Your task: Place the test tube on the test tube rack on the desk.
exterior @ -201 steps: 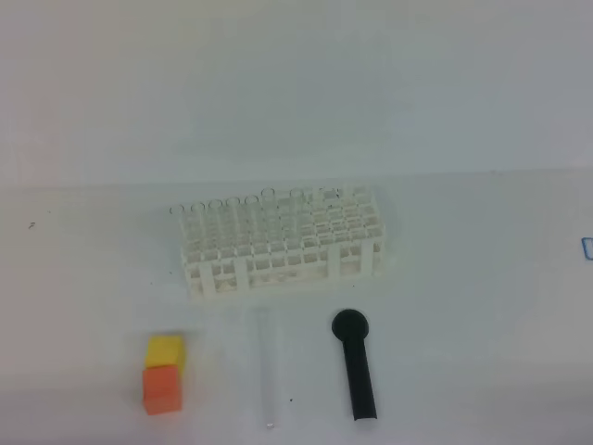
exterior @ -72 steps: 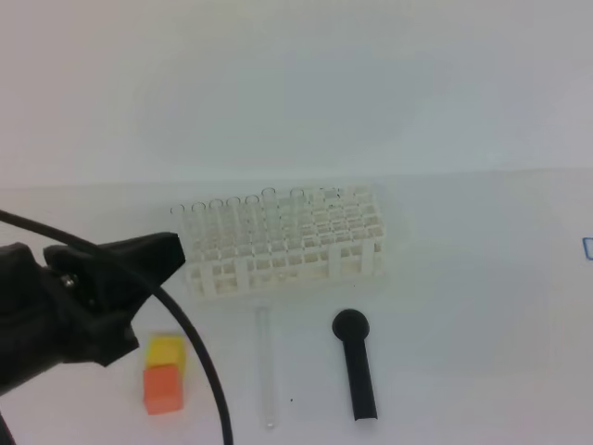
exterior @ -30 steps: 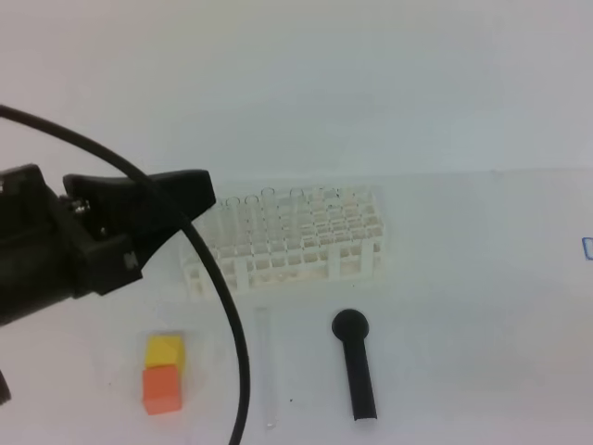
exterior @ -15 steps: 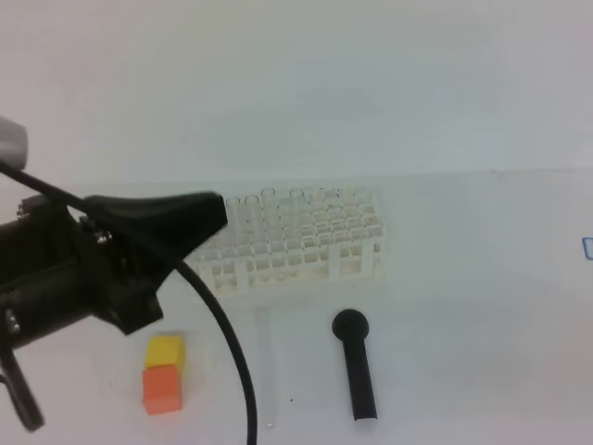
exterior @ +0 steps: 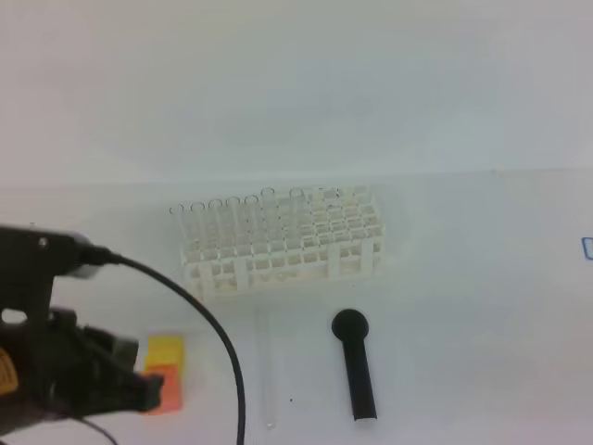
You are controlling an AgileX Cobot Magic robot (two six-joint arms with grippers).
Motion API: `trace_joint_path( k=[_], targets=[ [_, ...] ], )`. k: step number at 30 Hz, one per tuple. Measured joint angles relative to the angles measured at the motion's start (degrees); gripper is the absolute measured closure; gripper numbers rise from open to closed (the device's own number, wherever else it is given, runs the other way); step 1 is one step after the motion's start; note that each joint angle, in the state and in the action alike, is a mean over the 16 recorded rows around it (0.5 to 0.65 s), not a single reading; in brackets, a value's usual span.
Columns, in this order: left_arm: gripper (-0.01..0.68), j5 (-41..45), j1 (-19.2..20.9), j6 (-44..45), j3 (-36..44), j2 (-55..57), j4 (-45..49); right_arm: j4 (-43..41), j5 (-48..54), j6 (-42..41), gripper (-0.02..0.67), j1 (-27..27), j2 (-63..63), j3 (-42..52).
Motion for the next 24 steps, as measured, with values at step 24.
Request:
trace_joint_path(
  k=[24],
  targets=[
    [0.674,29.9,-2.8,21.7,-10.7,11.2,-34.9,0.8,0.0,0.0,0.650,0.0,0.0,0.0]
  ],
)
